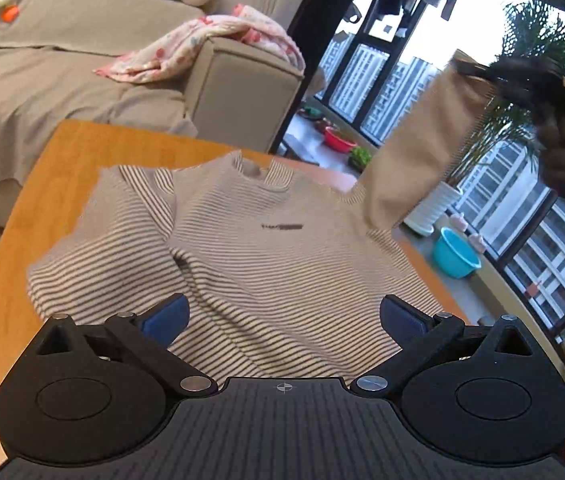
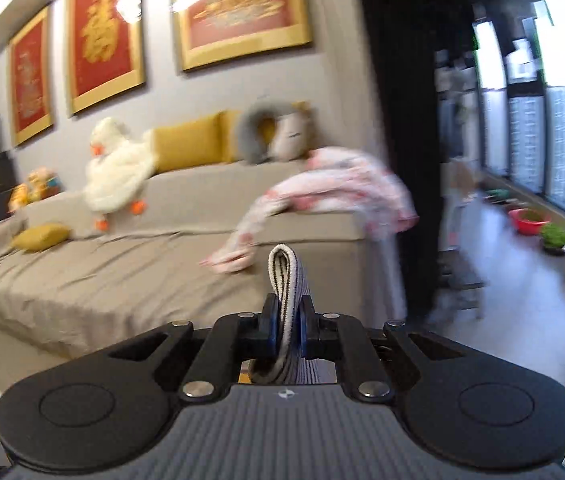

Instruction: Fold clothes

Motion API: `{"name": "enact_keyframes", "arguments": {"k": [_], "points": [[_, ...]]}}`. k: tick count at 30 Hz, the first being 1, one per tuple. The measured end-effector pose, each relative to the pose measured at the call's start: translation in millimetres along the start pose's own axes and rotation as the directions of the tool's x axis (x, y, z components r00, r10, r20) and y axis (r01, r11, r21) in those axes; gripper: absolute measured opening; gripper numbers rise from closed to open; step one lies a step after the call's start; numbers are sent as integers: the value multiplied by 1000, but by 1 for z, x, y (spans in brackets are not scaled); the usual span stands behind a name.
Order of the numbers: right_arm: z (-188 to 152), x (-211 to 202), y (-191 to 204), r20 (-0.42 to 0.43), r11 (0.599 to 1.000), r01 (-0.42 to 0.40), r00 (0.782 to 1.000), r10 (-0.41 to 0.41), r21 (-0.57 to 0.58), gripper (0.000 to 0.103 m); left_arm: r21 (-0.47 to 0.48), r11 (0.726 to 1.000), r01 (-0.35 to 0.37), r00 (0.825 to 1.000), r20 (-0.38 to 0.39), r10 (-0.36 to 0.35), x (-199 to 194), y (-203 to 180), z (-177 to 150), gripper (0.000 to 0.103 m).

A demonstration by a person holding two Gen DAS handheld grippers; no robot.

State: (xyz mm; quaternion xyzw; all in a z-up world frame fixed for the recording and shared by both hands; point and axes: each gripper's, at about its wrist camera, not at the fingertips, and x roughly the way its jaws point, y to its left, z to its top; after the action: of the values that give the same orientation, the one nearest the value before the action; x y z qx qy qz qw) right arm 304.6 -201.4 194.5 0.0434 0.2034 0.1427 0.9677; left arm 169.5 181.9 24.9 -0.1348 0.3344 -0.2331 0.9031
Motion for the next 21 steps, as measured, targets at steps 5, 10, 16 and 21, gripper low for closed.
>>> {"name": "enact_keyframes", "arguments": {"k": [5, 10, 16, 21], "points": [[-20, 64, 70, -100, 990, -137, 986, 133, -36, 9, -34, 999, -20, 1000, 15, 20, -13, 9, -3, 103], [-54, 100, 120, -191, 984, -166, 970, 151, -66, 15, -59, 997, -41, 999, 19, 42, -22, 20, -7, 103], [-58, 91, 136, -187, 981, -186, 967, 172, -58, 34, -94, 994, -58, 998, 19, 60, -25, 32, -9, 103], [-78, 70, 123, -273, 966, -242, 927, 258, 91, 70, -125, 990, -68, 997, 31, 72, -27, 39, -4, 103]]}}
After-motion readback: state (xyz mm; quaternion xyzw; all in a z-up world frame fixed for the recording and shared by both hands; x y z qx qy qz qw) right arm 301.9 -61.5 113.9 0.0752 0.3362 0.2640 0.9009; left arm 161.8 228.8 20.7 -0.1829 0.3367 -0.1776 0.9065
